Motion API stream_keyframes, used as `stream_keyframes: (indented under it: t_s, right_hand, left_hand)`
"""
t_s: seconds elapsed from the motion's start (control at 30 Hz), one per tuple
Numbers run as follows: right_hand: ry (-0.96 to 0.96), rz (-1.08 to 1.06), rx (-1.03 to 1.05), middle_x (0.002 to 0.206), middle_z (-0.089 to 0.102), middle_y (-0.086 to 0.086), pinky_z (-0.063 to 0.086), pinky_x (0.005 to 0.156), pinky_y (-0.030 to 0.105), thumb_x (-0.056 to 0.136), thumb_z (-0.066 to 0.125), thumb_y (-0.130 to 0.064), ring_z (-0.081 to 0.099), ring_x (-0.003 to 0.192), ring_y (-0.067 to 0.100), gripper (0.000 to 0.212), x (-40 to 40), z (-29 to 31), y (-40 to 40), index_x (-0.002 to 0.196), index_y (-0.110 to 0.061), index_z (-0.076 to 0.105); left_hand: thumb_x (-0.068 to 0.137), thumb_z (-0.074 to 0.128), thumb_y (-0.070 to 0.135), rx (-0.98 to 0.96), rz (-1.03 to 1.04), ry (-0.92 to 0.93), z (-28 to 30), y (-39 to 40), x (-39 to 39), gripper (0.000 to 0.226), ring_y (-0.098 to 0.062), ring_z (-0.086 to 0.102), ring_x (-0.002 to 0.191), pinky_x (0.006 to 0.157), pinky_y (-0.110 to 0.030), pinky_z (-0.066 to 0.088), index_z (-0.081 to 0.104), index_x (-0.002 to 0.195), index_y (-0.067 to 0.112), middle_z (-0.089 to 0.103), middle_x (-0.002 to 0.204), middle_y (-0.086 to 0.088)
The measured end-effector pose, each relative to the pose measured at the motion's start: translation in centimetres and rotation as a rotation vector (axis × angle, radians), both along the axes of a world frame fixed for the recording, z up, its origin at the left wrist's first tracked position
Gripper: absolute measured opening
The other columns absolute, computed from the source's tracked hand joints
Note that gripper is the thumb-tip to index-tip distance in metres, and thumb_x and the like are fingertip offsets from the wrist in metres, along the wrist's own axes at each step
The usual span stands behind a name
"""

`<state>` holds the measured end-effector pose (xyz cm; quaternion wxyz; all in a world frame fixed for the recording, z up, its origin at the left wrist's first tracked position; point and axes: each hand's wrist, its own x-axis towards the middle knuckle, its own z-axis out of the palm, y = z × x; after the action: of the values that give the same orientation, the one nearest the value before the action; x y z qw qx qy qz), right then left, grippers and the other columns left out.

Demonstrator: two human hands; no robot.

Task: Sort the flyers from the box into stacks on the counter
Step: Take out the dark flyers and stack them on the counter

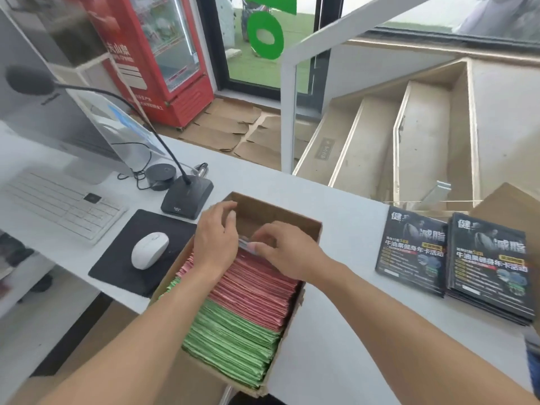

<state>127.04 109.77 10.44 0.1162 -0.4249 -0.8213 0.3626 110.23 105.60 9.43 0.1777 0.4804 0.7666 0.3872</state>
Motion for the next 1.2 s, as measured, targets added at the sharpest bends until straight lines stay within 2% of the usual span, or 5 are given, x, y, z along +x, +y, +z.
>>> stream_keyframes:
  t_s: [0.3, 0.5, 0.8, 1.07, 1.2]
  right_hand:
    - [-0.090, -0.001, -0.286, 0.105, 0.073, -0.014, 0.052, 0.077, 0.024, 0.094, 0.065, -0.052, 0.066, 0.093, 0.004, 0.028, -1.5, 0.5, 1.2, 0.115, -0.036, 0.070]
    - [-0.133, -0.197, -0.182, 0.097, 0.074, -0.010, 0.054, 0.074, 0.034, 0.100, 0.058, -0.044, 0.066, 0.086, 0.011, 0.012, -2.1, -0.1, 2.3, 0.098, -0.038, 0.068]
    - [-0.339, -0.220, 0.040, 0.105, 0.071, -0.006, 0.061, 0.076, 0.043, 0.098, 0.053, -0.039, 0.067, 0.088, 0.021, 0.022, -3.4, -0.4, 0.6, 0.119, -0.038, 0.060]
    - [-0.263, -0.387, 0.201, 0.109, 0.073, -0.006, 0.057, 0.078, 0.041, 0.102, 0.050, -0.036, 0.066, 0.091, 0.025, 0.018, -2.4, 1.0, -1.0, 0.115, -0.034, 0.062]
    - [-0.031, -0.576, 0.384, 0.103, 0.072, -0.013, 0.052, 0.072, 0.038, 0.100, 0.054, -0.028, 0.065, 0.087, 0.021, 0.023, -0.9, 3.5, -2.7, 0.119, -0.037, 0.064]
  left_hand:
    - [0.106, 0.042, 0.029, 0.038, -0.021, -0.020, -2.3, -1.4, -2.0, 0.030, -0.008, 0.040, 0.138, 0.116, -0.037, 0.035, 0.053, 0.134, 0.027, 0.050, 0.144, 0.010]
    - [0.104, 0.047, 0.030, 0.024, -0.081, 0.012, -2.7, -1.8, -2.4, 0.041, -0.008, 0.031, 0.145, 0.121, -0.032, 0.029, 0.042, 0.145, 0.027, 0.039, 0.155, 0.008]
    - [0.100, 0.055, 0.030, -0.029, -0.139, 0.073, -3.3, -1.9, -2.7, 0.056, -0.015, 0.020, 0.153, 0.126, -0.043, 0.021, 0.033, 0.151, 0.031, 0.028, 0.163, 0.008]
    - [0.099, 0.056, 0.046, 0.019, -0.083, -0.058, -2.0, -2.4, -2.6, 0.055, -0.010, 0.025, 0.149, 0.122, -0.044, 0.030, 0.037, 0.148, 0.032, 0.033, 0.159, 0.011]
    - [0.090, 0.061, 0.061, 0.090, -0.121, -0.279, 2.8, -3.3, -0.2, 0.046, 0.006, 0.050, 0.121, 0.107, -0.032, 0.044, 0.053, 0.128, 0.036, 0.059, 0.124, 0.023]
